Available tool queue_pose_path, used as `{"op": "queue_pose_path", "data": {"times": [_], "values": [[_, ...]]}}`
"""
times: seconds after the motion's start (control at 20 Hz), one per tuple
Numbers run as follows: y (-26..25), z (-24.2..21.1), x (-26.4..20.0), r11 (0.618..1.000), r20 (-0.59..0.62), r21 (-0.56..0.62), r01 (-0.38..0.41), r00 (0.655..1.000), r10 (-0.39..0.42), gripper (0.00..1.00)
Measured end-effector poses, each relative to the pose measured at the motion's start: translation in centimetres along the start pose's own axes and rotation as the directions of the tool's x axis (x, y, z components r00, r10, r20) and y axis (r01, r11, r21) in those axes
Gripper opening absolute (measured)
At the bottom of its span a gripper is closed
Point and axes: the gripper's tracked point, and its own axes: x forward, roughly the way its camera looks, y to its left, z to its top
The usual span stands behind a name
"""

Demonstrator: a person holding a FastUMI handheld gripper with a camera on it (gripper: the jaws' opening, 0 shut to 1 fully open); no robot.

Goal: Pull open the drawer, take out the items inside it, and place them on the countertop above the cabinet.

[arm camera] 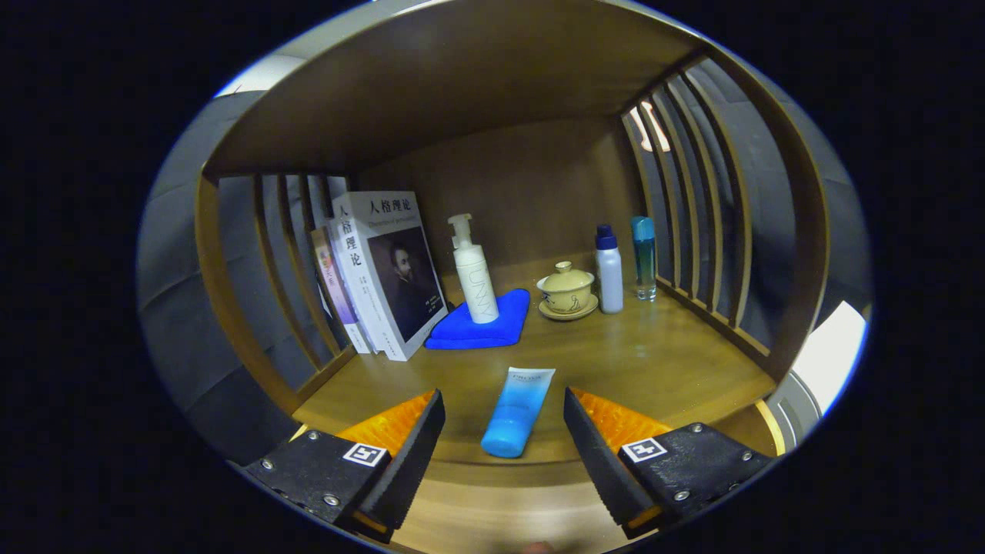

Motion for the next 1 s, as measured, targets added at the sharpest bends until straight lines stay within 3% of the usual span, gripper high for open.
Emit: {"op": "queue_pose_path", "data": {"times": [0.4,1.0], "values": [[0.3,-2.0,-7.2,0.997,0.152,-0.07,0.031,0.988,-0.02,0.95],[4.1,-7.3,-16.6,0.981,0.199,-0.189,-0.045,0.976,0.083,0.95]]}}
